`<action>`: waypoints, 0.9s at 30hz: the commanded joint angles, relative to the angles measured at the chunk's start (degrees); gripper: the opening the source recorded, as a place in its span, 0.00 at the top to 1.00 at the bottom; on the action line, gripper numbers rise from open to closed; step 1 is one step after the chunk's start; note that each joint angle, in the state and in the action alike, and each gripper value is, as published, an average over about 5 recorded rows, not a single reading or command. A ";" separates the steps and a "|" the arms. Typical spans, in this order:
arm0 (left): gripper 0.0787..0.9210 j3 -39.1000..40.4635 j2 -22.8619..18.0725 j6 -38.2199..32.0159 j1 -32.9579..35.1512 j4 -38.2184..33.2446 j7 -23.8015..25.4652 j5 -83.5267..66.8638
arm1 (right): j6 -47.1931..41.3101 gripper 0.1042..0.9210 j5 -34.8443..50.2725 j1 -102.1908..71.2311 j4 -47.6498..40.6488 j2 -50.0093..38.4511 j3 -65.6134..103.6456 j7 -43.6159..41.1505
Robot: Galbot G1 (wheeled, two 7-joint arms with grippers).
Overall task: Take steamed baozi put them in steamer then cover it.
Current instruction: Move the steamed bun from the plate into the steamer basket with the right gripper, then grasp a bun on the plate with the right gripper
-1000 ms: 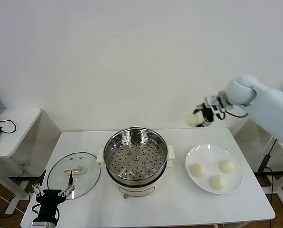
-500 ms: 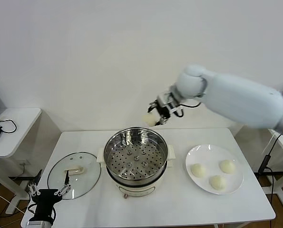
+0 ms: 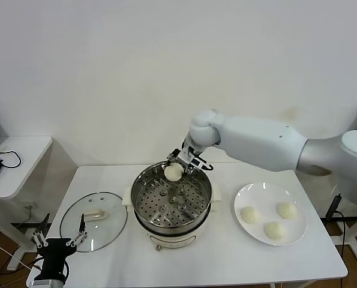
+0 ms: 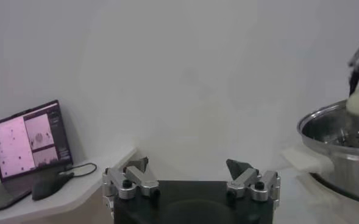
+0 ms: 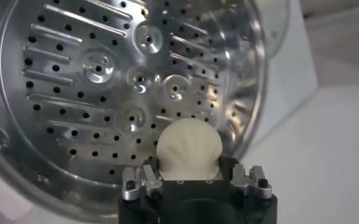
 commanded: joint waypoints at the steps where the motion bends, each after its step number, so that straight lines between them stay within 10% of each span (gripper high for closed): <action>1: 0.12 -0.01 -0.10 0.10 -0.01 -0.03 0.00 0.00 | 6.05 0.37 -7.04 -3.49 -4.90 2.91 0.29 1.89; 13: 0.12 -0.77 0.07 -0.06 0.06 -0.16 -0.11 -0.28 | 7.55 0.24 -5.44 -1.09 -6.82 4.03 1.31 3.43; 27: 0.12 -0.45 0.44 -0.09 0.04 -0.65 -0.11 -0.53 | -19.34 0.12 24.79 19.75 20.79 -20.41 -2.90 -8.72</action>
